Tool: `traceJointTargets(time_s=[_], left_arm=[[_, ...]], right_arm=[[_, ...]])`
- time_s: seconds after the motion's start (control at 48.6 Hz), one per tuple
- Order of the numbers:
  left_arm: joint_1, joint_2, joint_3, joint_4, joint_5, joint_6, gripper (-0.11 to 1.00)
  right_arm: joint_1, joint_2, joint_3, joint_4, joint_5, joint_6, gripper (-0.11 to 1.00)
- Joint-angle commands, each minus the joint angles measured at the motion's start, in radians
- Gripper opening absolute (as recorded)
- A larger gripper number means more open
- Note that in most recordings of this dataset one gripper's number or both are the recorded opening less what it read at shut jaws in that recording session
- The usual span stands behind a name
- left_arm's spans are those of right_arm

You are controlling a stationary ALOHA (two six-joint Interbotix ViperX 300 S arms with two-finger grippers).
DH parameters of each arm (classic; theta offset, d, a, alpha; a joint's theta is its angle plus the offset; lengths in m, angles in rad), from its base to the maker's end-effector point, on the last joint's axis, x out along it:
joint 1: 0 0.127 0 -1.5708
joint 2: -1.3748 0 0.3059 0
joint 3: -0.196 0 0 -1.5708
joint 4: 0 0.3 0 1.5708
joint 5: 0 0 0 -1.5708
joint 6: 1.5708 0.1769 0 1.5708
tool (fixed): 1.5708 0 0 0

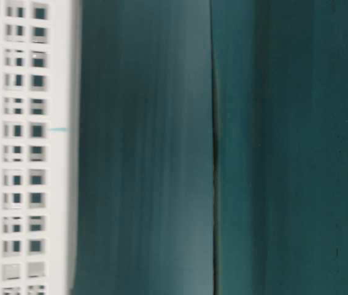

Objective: Lift the white basket with both hands.
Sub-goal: 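Lift the basket upward with both grippers, then hold the basket raised with both grippers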

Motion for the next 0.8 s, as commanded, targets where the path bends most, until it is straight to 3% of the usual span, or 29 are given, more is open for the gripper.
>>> traceJointTargets(time_s=[0.0,0.268,0.432,0.782], left_arm=[[-0.011,0.009,-0.077,0.003,-0.028,0.020,0.08],[-0.011,0.029,-0.192,0.003,0.048,0.025,0.08],[-0.006,0.051,-0.258,0.003,0.127,0.064,0.07],[-0.003,0.081,-0.301,0.003,0.161,0.072,0.08]], right_arm=[[0.026,0.014,-0.071,0.008,-0.002,-0.012,0.17],[0.031,0.026,-0.189,-0.029,0.031,-0.020,0.17],[0.037,0.043,-0.255,-0.044,0.041,-0.029,0.17],[0.038,0.051,-0.275,-0.046,0.106,-0.037,0.17]])
